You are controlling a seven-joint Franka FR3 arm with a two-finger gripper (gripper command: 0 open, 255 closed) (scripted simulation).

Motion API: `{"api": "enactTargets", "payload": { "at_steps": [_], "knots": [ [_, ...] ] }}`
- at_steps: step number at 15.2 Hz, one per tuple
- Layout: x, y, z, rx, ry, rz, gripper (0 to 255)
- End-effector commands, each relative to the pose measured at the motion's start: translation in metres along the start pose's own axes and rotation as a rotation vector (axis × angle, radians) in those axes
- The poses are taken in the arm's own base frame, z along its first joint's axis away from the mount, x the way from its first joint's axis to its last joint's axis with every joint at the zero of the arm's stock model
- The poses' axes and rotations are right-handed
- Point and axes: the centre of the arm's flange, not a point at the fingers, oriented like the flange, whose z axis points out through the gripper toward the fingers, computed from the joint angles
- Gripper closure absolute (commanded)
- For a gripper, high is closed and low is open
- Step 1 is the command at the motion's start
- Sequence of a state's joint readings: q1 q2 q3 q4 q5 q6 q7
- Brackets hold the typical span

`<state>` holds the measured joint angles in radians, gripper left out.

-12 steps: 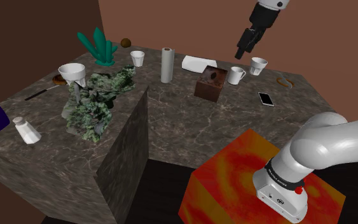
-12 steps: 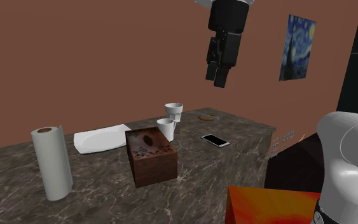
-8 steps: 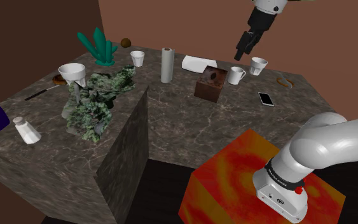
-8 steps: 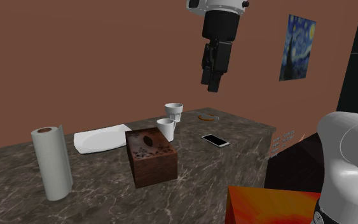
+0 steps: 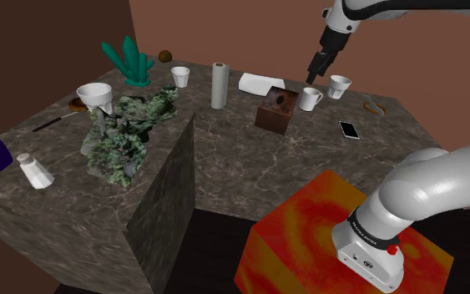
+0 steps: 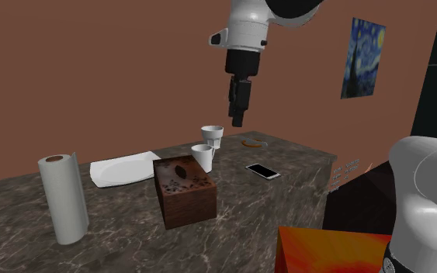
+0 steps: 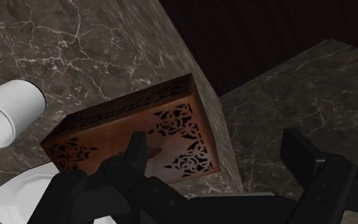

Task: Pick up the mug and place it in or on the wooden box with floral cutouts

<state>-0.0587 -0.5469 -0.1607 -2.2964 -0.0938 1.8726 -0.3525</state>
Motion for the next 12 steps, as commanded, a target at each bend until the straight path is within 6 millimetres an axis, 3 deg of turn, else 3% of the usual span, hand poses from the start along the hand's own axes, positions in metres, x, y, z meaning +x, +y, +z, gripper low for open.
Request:
{"api": "enactTargets", "payload": {
  "at_steps": [1,12],
  "knots": [
    [0.007,0.02,0.016,-0.002,-0.008,-0.002,0],
    [0.044,0.136,0.097,-0.008,-0.053,-0.01,0]
  ]
}}
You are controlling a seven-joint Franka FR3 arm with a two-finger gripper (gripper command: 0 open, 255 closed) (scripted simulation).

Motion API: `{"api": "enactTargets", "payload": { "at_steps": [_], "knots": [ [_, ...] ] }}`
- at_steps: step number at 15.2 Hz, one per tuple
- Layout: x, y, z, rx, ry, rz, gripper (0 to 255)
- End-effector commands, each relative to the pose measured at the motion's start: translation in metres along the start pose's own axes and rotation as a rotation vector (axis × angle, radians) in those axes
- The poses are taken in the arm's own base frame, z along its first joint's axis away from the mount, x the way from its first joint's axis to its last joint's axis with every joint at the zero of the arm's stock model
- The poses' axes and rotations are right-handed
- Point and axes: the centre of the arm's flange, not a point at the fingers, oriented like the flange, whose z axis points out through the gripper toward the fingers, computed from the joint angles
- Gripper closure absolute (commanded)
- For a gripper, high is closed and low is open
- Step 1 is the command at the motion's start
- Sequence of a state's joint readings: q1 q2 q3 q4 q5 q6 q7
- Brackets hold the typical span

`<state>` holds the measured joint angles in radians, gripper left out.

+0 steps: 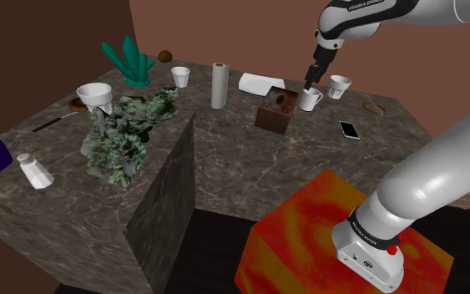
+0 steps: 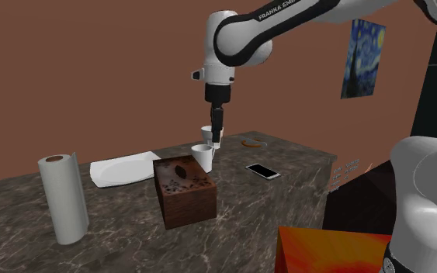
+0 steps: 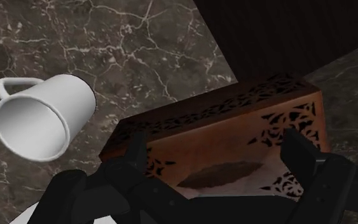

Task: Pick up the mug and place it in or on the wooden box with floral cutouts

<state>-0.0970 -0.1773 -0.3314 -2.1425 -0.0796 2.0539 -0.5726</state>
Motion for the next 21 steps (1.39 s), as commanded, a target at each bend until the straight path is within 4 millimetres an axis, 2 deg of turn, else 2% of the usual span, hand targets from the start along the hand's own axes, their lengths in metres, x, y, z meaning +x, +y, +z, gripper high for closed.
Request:
{"api": "enactTargets", "payload": {
  "at_steps": [1,13,21],
  "knots": [
    [0.006,0.022,0.016,-0.002,-0.009,-0.002,0],
    [0.046,0.149,0.105,-0.009,-0.058,-0.011,0],
    [0.044,0.152,0.147,-0.009,-0.059,-0.011,0]
  ]
}}
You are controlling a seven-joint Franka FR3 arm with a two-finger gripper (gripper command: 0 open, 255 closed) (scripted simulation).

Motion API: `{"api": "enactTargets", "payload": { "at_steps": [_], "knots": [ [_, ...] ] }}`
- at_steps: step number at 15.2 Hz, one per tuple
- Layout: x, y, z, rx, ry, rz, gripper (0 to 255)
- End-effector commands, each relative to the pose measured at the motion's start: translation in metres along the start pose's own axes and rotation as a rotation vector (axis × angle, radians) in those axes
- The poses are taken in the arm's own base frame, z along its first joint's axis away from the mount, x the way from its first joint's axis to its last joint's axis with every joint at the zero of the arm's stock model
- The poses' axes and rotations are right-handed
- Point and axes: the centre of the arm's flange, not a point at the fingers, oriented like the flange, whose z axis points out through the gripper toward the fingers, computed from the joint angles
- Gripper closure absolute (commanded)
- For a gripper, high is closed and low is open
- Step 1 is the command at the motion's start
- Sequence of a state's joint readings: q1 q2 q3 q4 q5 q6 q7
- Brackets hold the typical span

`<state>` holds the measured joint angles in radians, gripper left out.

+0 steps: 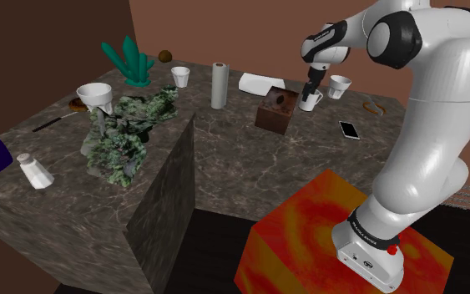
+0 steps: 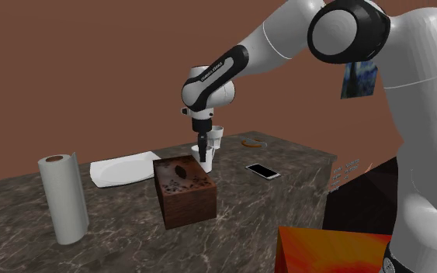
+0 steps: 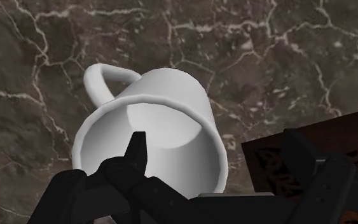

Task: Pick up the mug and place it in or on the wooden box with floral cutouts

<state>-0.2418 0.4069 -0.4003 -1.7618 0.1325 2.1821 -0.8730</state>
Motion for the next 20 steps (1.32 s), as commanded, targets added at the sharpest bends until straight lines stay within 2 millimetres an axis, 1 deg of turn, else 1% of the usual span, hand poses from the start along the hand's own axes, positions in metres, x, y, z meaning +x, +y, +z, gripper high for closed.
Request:
{"api": "enactTargets", "payload": {
  "at_steps": [1,8,9,18,20],
  "knots": [
    [0.0,0.0,0.007,0.0,0.0,0.0,0],
    [0.0,0.0,0.007,0.0,0.0,0.0,0],
    [0.0,0.0,0.007,0.0,0.0,0.0,255],
    [0.0,0.0,0.007,0.0,0.0,0.0,255],
    [0.0,0.001,-0.004,0.0,0.0,0.0,255]
  ]
}}
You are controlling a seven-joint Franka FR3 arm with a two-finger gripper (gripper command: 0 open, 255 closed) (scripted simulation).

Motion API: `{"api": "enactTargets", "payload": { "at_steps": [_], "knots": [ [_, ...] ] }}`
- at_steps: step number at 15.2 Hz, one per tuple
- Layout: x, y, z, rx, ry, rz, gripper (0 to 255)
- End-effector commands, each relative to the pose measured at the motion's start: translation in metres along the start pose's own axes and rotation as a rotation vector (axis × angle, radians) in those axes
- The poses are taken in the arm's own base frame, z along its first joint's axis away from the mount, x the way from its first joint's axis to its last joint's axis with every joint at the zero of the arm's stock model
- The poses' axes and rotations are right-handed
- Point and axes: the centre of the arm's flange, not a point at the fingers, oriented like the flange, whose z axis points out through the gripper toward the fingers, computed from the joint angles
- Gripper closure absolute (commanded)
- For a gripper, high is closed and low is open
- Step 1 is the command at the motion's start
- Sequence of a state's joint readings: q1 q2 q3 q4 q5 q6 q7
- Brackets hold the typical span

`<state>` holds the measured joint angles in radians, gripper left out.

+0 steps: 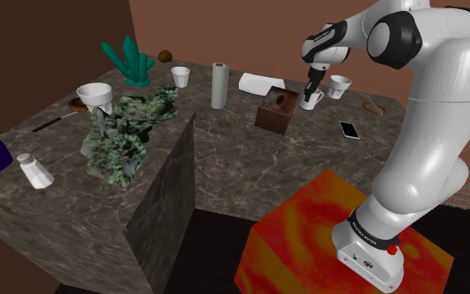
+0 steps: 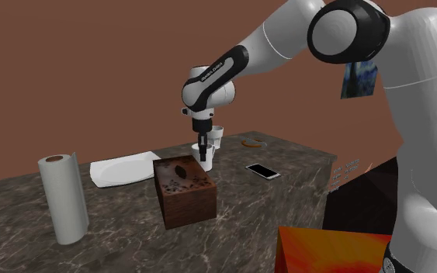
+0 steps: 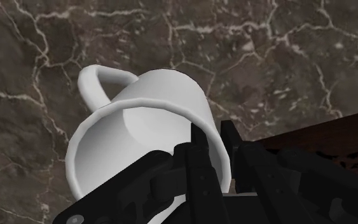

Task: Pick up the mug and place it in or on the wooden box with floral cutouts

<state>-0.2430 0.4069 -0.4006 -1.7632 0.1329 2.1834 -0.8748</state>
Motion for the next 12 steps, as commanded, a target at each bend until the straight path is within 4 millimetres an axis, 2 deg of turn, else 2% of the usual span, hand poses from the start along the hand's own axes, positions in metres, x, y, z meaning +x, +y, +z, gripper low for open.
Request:
{"api": "enactTargets", "payload": {
  "at_steps": [1,12],
  "knots": [
    [0.001,0.0,-0.01,0.0,0.0,0.0,255],
    [0.001,0.004,-0.068,0.0,0.0,0.0,255]
  ]
}}
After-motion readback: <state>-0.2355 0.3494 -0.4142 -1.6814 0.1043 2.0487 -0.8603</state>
